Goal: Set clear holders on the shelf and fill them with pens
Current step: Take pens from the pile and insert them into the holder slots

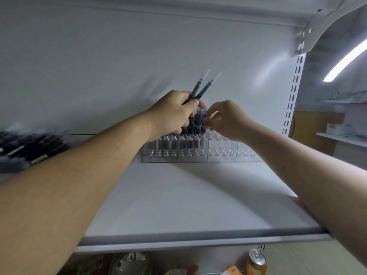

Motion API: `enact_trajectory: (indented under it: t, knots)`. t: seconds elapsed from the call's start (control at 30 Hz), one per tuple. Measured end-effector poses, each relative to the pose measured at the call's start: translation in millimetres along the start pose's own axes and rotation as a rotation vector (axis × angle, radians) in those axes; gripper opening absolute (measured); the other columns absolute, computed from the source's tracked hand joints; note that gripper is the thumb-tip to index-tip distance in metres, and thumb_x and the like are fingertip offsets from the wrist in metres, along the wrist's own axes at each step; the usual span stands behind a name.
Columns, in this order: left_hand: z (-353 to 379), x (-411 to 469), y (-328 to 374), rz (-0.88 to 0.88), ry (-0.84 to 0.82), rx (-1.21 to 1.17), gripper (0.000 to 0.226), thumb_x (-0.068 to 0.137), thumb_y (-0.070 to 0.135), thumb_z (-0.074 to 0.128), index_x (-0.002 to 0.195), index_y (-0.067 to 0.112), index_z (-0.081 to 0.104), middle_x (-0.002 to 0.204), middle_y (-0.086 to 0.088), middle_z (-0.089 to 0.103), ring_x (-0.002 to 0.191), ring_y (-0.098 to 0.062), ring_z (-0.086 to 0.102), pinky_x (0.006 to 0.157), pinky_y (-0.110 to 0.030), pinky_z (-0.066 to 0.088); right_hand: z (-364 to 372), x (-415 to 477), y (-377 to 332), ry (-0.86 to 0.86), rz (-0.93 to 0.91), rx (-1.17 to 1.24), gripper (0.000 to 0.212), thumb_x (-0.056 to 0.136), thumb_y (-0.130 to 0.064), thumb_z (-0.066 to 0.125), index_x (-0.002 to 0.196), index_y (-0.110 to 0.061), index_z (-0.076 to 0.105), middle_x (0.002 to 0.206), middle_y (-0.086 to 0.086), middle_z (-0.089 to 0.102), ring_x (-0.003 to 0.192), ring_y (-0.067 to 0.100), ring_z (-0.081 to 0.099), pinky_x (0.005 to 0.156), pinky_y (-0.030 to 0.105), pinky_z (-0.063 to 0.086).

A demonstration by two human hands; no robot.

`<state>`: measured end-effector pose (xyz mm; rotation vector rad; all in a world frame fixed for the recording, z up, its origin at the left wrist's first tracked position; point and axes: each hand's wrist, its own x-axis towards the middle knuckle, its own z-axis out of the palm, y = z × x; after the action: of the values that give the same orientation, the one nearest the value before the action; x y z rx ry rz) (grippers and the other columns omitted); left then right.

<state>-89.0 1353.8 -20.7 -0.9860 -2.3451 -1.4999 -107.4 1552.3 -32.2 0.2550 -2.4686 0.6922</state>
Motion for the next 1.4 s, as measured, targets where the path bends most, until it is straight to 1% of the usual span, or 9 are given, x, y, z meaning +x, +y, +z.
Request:
enact_trajectory:
  t: [0.2,0.3,0.37,0.47,0.7,0.93,1.0,1.13,1.4]
  knots:
    - [0,0,-2,-0.002,0.023,0.046,0.027,0.112,0.021,0.046,0.109,0.011,0.070,0.082,-0.004,0.055,0.055,-0.011,0.041,0.046,-0.023,0.034,-15,-1,3,0.038,-0.066,-0.002,0.017,0.092,-0.030,0.079,0.102,-0.017,0.077,0.096,-0.003,0.077,0.087,0.015,0.074,0.086,0.035,0.063]
    - [0,1,-3,-0.012,0.040,0.053,0.028,0.112,0.023,0.048,0.106,0.011,0.073,0.078,-0.001,0.061,0.056,-0.011,0.045,0.046,-0.022,0.037,-30,-4,2,0.144,-0.087,0.265,0.010,0.092,-0.018,0.078,0.102,-0.017,0.078,0.095,0.001,0.079,0.083,0.017,0.076,0.073,0.029,0.062]
    - [0,2,-3,-0.015,0.051,0.048,0.028,0.112,0.023,0.049,0.106,0.010,0.073,0.077,0.000,0.064,0.054,-0.010,0.047,0.047,-0.022,0.038,-37,-8,-1,0.095,-0.078,0.504,0.011,0.091,-0.011,0.078,0.101,-0.017,0.078,0.094,0.003,0.080,0.082,0.019,0.075,0.064,0.026,0.052]
    - [-1,3,-5,-0.012,0.047,0.051,0.028,0.112,0.024,0.049,0.108,0.009,0.072,0.076,-0.001,0.069,0.052,-0.009,0.050,0.046,-0.022,0.040,-38,-11,-4,-0.008,-0.072,0.733,0.008,0.092,-0.009,0.077,0.100,-0.009,0.076,0.097,0.009,0.078,0.086,0.023,0.072,0.067,0.032,0.045]
    - [0,1,-4,0.017,0.005,0.128,0.028,0.111,0.028,0.049,0.109,0.013,0.071,0.084,-0.001,0.078,0.059,-0.011,0.059,0.048,-0.021,0.045,-26,-11,-7,-0.019,-0.086,0.771,0.018,0.097,-0.025,0.073,0.097,-0.007,0.076,0.097,0.013,0.077,0.088,0.024,0.074,0.070,0.034,0.046]
    - [-2,0,0,0.096,0.031,0.346,0.028,0.112,0.030,0.046,0.105,0.018,0.071,0.086,0.003,0.074,0.059,-0.008,0.062,0.053,-0.024,0.049,-31,-10,-13,0.078,-0.058,0.941,0.018,0.105,-0.011,0.058,0.093,-0.003,0.068,0.086,0.012,0.075,0.087,0.029,0.074,0.064,0.028,0.049]
    - [-4,-1,0,0.125,0.025,0.442,0.030,0.111,0.032,0.046,0.104,0.017,0.071,0.094,-0.003,0.074,0.070,-0.017,0.065,0.068,-0.038,0.055,-34,-8,-10,0.161,-0.070,0.898,0.016,0.106,-0.010,0.054,0.095,-0.004,0.065,0.085,0.011,0.075,0.081,0.028,0.074,0.063,0.029,0.050]
    - [-7,-3,2,0.140,0.046,0.511,0.033,0.110,0.037,0.046,0.104,0.015,0.070,0.097,-0.011,0.073,0.081,-0.029,0.067,0.080,-0.050,0.056,-34,-3,0,0.294,-0.111,0.461,0.010,0.105,-0.016,0.057,0.095,-0.015,0.061,0.083,0.004,0.076,0.071,0.019,0.077,0.063,0.033,0.056]
    - [-7,-4,2,0.149,0.083,0.537,0.033,0.108,0.046,0.044,0.102,0.025,0.070,0.094,-0.004,0.073,0.089,-0.027,0.070,0.088,-0.054,0.057,-23,-7,1,0.174,-0.131,0.261,0.016,0.105,-0.015,0.058,0.090,-0.019,0.058,0.082,-0.001,0.075,0.071,0.015,0.078,0.074,0.044,0.062]
